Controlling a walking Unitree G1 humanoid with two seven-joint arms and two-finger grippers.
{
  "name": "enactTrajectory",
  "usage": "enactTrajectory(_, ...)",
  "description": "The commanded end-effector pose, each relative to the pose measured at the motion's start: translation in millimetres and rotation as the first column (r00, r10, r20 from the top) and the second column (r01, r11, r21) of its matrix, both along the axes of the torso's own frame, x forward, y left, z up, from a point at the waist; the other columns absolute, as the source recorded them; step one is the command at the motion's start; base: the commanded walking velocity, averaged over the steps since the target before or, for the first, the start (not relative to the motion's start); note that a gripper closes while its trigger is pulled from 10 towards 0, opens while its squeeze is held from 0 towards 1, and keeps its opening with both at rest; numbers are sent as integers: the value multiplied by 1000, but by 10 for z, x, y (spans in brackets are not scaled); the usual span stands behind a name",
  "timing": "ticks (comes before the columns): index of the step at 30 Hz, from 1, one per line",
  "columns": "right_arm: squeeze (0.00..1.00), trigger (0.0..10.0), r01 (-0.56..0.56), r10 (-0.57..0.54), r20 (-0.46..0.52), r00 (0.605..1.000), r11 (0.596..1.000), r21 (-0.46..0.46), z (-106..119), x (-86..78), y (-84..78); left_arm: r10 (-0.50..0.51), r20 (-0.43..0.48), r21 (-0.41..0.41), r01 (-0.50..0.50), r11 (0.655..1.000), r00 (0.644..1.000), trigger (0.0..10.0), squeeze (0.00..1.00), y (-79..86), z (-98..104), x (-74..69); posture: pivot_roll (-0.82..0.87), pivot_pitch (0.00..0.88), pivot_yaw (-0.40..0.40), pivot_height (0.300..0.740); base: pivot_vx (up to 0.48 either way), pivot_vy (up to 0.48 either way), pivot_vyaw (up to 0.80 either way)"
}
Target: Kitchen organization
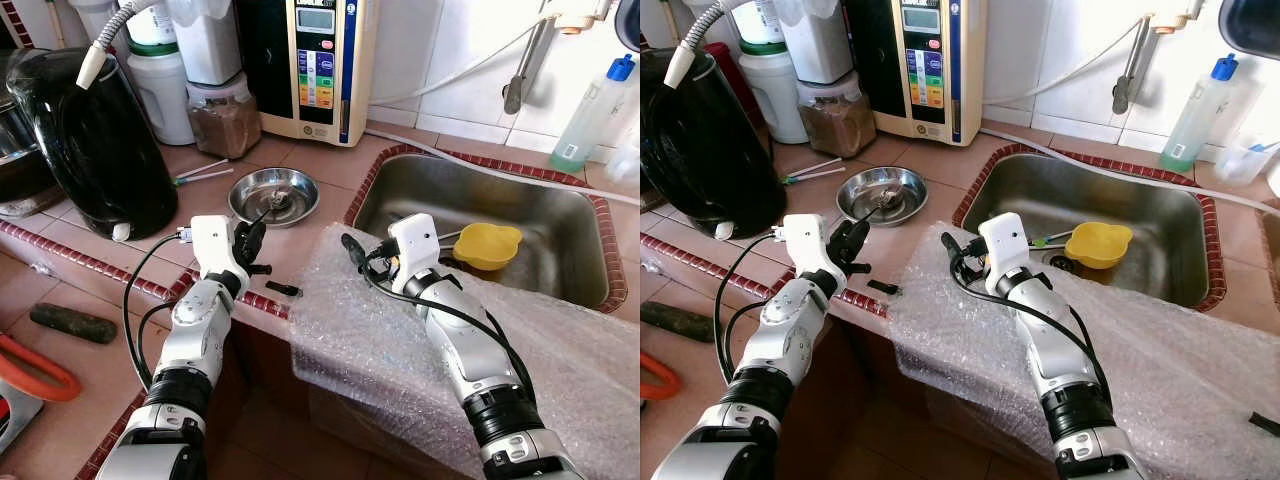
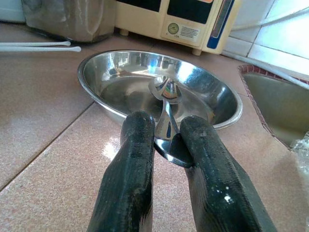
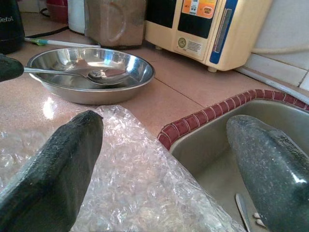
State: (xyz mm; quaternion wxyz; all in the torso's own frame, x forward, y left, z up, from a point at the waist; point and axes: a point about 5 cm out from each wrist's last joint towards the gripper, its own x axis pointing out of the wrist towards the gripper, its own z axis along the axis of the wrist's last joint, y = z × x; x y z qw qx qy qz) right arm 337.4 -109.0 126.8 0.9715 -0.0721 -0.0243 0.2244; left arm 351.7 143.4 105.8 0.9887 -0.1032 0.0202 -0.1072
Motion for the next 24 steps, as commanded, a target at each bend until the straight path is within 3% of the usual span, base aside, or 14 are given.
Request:
enactTrajectory(1, 475, 10000, -14, 14, 3, 1000, 1000, -3, 19, 11, 32, 2, 36, 5, -2, 1000, 999, 0, 0, 19, 84, 33, 36, 0, 61, 740, 0, 0, 0)
enactTrajectory(7, 431, 10000, -12, 12, 7, 1000, 1000, -4, 28, 23, 35, 1, 99, -10, 0, 1000, 995, 0, 0, 17, 171, 34, 37, 0, 63, 740, 0, 0, 0)
enactTrajectory(10, 361, 10000, -13, 13, 8, 1000, 1000, -4, 30, 24, 42, -7, 127, -20, 10, 1000, 992, 0, 0, 7, 213, 30, 38, 0, 63, 740, 0, 0, 0)
enactTrajectory(12, 31, 10000, -14, 14, 10, 1000, 1000, -3, 31, 26, 48, -23, 163, -34, 29, 999, 986, 0, 0, -19, 268, 27, 40, 0, 63, 740, 0, 0, 0)
enactTrajectory(13, 0, 10000, -14, 14, 10, 1000, 1000, -3, 34, 29, 51, -28, 175, -39, 35, 999, 984, 0, 0, -29, 289, 27, 40, 0, 63, 740, 0, 0, 0)
enactTrajectory(20, 0, 10000, -2, 2, 14, 1000, 1000, 30, 76, 69, 65, -91, 232, -52, 105, 993, 968, 0, 0, -126, 388, 10, 38, 0, 60, 740, 0, 0, 0)
enactTrajectory(24, 0, 10000, 24, -20, -20, 1000, 976, 217, 214, 161, 124, -135, 231, -64, 153, 986, 964, 0, 0, -238, 368, -29, 44, 0, 55, 740, 0, 0, 0)
